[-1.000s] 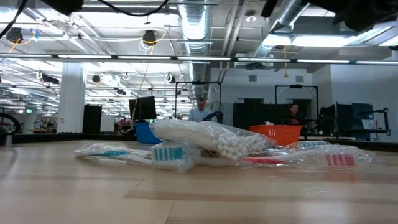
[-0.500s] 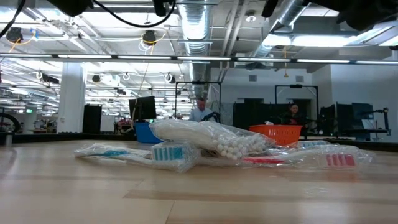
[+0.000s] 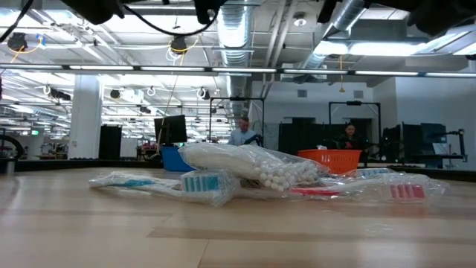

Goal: Pick & Place Travel size toiletries
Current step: Put the white vanity pack into the right black bin

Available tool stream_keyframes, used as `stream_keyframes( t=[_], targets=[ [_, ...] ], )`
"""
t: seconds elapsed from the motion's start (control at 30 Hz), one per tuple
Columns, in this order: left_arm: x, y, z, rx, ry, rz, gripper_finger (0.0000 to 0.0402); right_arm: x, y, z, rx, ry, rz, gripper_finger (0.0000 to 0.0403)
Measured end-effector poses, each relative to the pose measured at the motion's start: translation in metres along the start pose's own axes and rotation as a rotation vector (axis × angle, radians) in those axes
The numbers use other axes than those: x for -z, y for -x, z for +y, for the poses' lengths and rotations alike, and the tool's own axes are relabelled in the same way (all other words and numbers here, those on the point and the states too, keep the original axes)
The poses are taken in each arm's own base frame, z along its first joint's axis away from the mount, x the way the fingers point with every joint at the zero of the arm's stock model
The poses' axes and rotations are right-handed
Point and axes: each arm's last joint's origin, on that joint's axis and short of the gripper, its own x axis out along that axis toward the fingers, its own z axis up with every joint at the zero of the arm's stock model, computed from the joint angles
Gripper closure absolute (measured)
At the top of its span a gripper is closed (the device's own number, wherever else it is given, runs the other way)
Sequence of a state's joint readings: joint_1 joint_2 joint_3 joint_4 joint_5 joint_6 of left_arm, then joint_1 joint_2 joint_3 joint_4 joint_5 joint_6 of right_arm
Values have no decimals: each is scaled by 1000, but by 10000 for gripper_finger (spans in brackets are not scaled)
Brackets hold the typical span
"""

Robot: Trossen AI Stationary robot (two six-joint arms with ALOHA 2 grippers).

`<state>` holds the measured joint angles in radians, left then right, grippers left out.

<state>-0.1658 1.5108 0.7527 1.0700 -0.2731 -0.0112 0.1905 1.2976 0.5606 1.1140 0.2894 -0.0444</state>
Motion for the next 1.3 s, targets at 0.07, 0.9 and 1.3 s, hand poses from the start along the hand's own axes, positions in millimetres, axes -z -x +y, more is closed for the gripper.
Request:
stream_keyframes(
  t=[0.07,0.9,1.3],
  targets=[
    [2,-7,1,28,15,-5,138,0,0,0,0,-7,0,374],
    [5,-16,3,33,17,-5,190,28,-22,8,-4,19,74,388],
    [5,-15,-1,52,17,-3,226,23,-22,9,19,47,52,393]
  ],
)
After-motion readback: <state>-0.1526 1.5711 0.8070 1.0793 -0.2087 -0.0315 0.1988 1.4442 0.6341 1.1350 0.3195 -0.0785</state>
